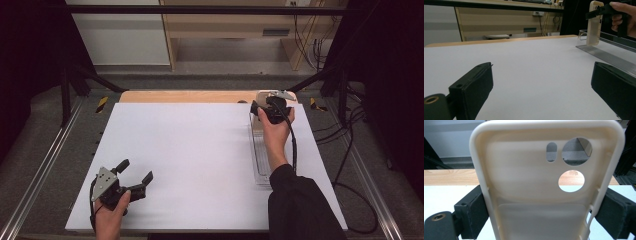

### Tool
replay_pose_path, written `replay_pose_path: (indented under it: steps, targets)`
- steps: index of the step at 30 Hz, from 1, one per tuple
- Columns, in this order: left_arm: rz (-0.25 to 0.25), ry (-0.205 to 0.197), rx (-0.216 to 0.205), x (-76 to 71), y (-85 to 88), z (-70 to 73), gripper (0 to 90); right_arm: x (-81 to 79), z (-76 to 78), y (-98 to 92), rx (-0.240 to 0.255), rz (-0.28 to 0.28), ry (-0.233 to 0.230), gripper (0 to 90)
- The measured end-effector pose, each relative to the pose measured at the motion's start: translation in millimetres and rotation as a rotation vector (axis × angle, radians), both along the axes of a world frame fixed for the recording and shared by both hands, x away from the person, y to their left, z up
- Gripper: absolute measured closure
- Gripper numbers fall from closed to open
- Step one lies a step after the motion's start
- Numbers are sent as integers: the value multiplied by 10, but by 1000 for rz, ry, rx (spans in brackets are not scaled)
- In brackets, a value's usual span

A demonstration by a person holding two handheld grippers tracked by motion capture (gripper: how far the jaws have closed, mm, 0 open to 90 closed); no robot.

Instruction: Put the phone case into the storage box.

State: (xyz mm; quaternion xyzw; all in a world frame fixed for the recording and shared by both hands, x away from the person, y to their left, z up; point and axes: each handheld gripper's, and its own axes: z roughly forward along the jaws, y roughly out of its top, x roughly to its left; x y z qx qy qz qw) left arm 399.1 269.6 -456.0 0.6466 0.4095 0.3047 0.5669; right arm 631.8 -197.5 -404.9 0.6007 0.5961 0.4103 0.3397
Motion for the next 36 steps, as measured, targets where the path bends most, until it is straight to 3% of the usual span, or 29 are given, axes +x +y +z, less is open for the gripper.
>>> replay_pose_path:
  steps: [20, 36]
  targets:
    - [-8, 1, 3, 2, -5, -2, 41, 47, -84, -19, -13, -16, 21, 102]
    - [-12, 1, 4, 3, -4, -1, 41, 69, -102, 27, -11, -7, 13, 101]
